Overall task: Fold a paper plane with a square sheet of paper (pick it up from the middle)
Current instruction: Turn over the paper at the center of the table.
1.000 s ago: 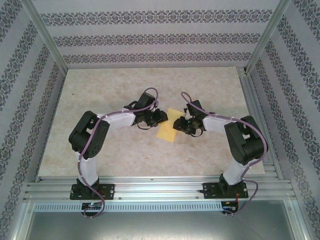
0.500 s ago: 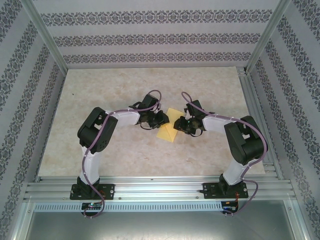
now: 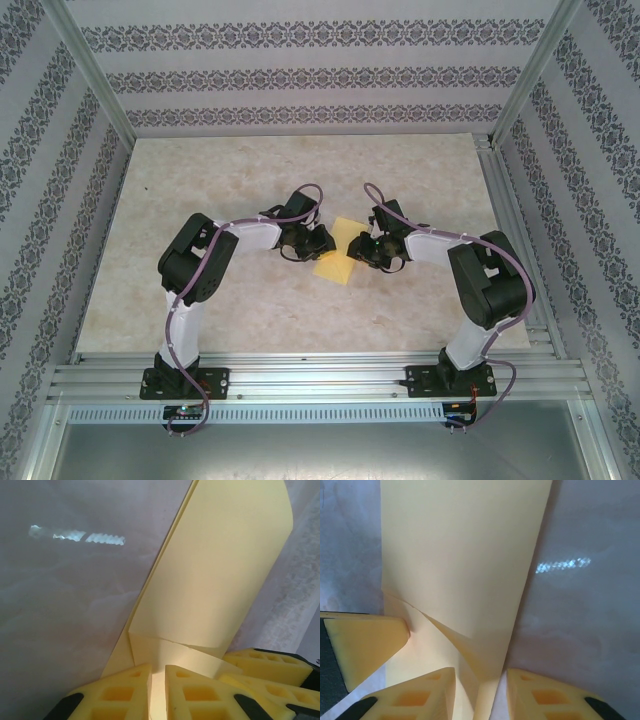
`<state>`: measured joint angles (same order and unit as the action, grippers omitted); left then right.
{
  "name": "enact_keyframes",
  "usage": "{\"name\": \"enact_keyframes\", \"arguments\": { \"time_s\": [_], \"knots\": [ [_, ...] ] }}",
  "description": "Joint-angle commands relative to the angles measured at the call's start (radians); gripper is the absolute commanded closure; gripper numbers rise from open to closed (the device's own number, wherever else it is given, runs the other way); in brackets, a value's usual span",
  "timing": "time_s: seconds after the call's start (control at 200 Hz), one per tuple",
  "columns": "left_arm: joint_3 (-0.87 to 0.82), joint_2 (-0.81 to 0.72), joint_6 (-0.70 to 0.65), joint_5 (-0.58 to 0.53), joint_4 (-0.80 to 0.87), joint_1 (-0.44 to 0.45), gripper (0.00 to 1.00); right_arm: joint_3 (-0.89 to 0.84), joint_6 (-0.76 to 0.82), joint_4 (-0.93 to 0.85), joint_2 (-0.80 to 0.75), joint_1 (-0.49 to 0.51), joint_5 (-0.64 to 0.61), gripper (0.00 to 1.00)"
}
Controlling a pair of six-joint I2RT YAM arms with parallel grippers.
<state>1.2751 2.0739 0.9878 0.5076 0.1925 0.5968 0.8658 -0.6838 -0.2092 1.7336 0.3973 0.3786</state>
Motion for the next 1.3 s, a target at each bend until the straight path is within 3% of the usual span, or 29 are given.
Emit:
{"name": "enact_keyframes", "arguments": {
  "time_s": [0.0,0.41,0.515,0.909,1.294],
  "knots": [
    [0.023,0.034,-0.022,-0.014,0.048,0.003,0.83,0.029,-0.01,0.095,0.03,0.019,0.031,0.7],
    [0.023,0.035,-0.022,-0.014,0.05,0.005,0.83,0.019,-0.019,0.116,0.02,0.02,0.033,0.73],
    [0.026,0.034,-0.022,-0.014,0.05,0.005,0.83,0.01,-0.019,0.111,0.006,0.017,0.021,0.67],
    [0.028,0.025,-0.017,-0.028,0.065,0.005,0.83,-0.064,-0.048,0.117,-0.063,0.012,-0.034,0.6],
    [0.033,0.031,-0.008,-0.02,0.059,0.005,0.83,-0.081,-0.086,0.151,-0.046,0.022,-0.021,0.6]
  ]
}}
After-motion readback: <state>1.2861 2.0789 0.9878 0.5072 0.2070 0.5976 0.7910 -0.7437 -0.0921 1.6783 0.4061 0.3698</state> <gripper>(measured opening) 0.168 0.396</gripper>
